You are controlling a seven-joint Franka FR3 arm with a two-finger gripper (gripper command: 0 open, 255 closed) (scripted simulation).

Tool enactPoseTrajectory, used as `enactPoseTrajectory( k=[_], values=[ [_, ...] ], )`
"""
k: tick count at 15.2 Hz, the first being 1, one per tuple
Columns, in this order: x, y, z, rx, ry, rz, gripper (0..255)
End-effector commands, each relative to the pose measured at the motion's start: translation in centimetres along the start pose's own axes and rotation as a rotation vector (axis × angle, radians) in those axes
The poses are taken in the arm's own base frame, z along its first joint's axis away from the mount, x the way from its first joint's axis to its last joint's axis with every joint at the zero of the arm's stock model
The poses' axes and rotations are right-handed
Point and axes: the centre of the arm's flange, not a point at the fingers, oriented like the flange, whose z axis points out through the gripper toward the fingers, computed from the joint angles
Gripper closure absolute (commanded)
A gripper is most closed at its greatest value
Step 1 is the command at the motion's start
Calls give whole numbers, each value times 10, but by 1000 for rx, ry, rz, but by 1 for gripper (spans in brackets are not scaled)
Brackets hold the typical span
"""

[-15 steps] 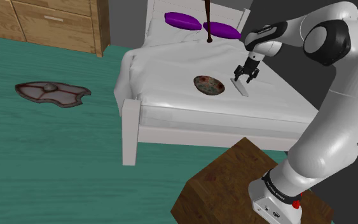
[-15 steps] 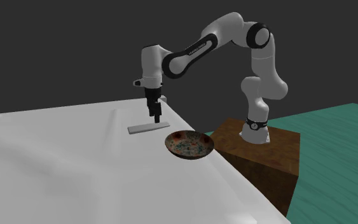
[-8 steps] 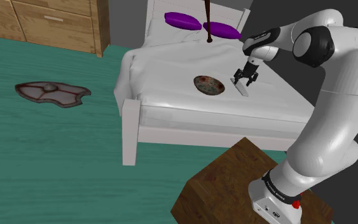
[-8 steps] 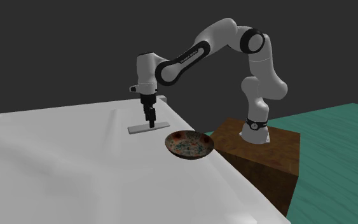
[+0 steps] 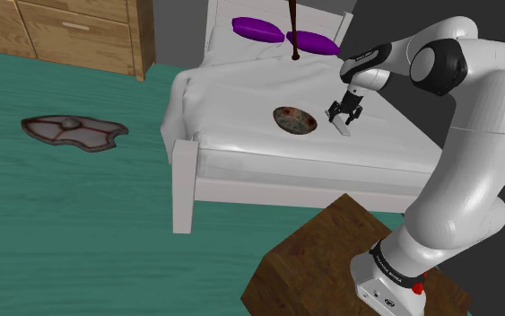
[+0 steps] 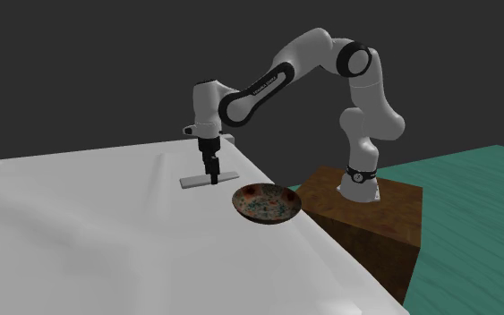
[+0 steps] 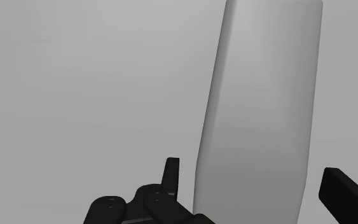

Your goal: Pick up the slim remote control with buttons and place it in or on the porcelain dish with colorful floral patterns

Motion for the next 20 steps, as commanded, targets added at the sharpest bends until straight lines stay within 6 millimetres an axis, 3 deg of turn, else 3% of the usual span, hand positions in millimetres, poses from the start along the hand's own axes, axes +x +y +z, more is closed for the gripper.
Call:
enactPoseTrajectory(
  k=[1,2,3,12,20],
  values=[
    [0,0,0,0,0,0,0],
    [0,0,0,0,0,0,0],
    [0,0,0,0,0,0,255],
    [0,0,0,0,0,0,255],
    [0,0,-42,0,0,0,255]
  ],
)
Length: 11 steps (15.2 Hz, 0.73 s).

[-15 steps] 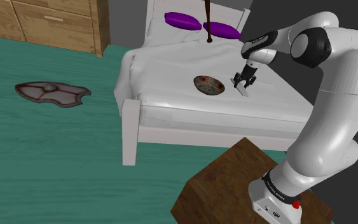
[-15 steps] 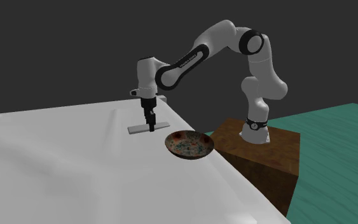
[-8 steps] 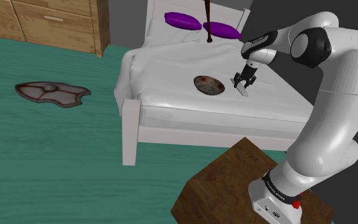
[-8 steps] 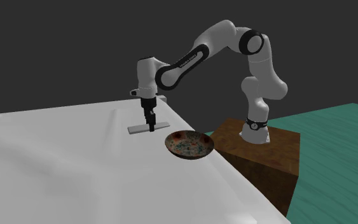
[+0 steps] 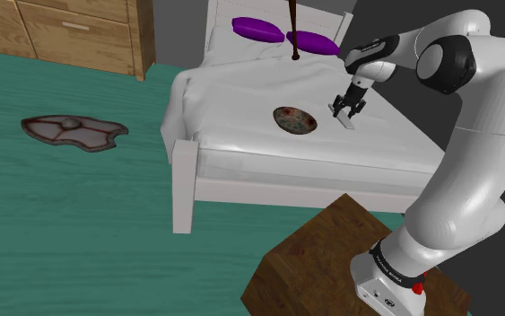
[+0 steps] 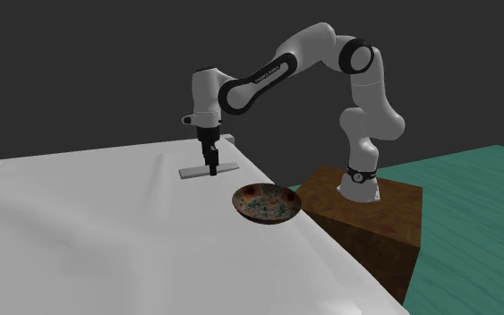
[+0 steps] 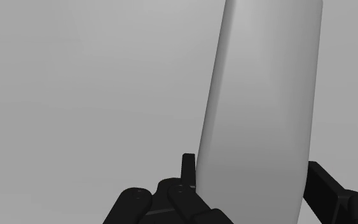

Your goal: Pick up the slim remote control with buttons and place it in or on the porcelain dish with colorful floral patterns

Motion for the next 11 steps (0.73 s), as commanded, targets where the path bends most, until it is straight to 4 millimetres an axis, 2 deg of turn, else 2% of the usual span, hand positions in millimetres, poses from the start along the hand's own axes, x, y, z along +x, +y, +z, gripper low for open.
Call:
enactPoseTrajectory(
  k=[1,11],
  values=[
    [0,0,-11,0,0,0,255],
    [0,0,-63,0,0,0,255]
  ],
)
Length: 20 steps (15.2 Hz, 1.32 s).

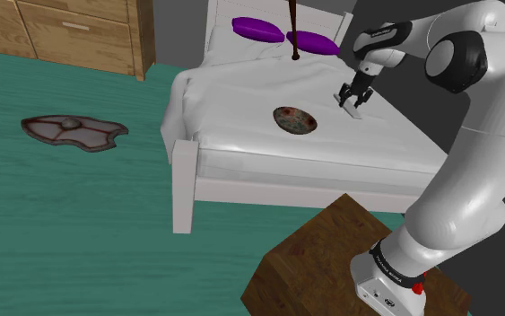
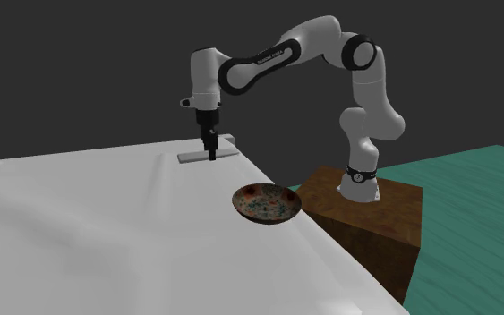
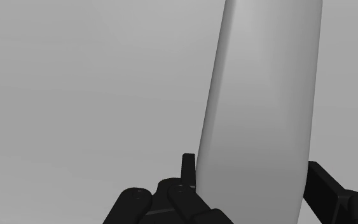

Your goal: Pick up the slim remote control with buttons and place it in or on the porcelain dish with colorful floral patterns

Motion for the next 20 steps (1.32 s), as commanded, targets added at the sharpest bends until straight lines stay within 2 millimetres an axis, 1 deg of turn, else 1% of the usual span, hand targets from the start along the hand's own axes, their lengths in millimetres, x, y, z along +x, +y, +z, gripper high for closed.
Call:
enactPoseTrajectory(
  k=[1,4,20],
  values=[
    [1,-1,-12,0,0,0,255],
    [1,-2,-27,0,0,0,255],
    [-72,-200,-28,0,0,0,255]
  ],
)
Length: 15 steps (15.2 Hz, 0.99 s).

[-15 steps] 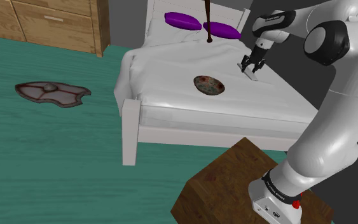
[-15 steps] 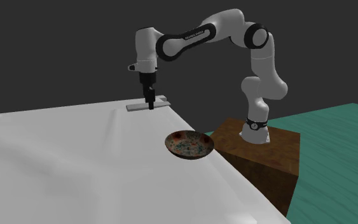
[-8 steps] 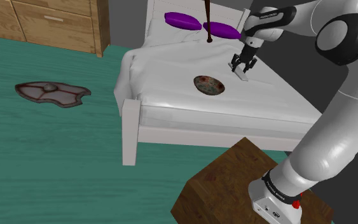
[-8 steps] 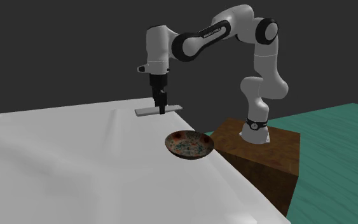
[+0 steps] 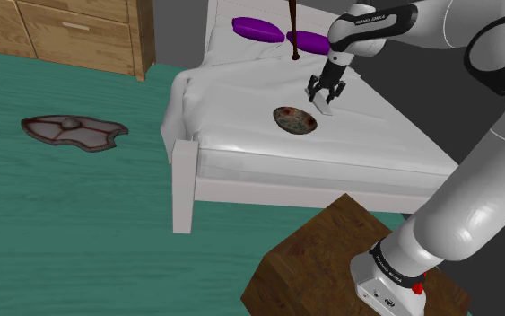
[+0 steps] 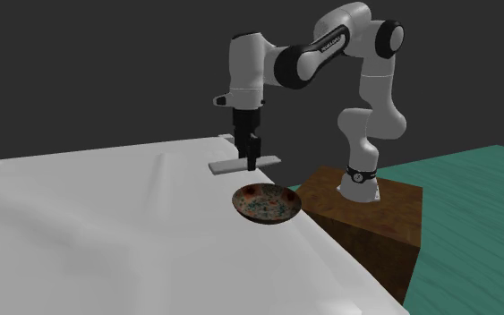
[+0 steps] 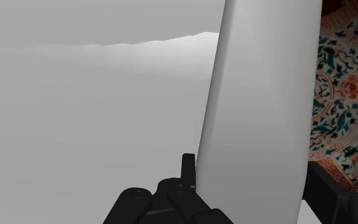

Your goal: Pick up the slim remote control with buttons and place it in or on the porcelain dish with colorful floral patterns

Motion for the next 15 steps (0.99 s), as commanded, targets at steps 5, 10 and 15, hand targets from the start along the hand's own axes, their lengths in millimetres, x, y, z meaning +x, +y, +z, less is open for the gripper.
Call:
enactPoseTrajectory(
  k=[5,10,15],
  values=[
    [-27,-75,-1,0,0,2,255],
    [-30,-82,20,0,0,2,255],
    [-30,-82,46,0,0,2,255]
  ],
)
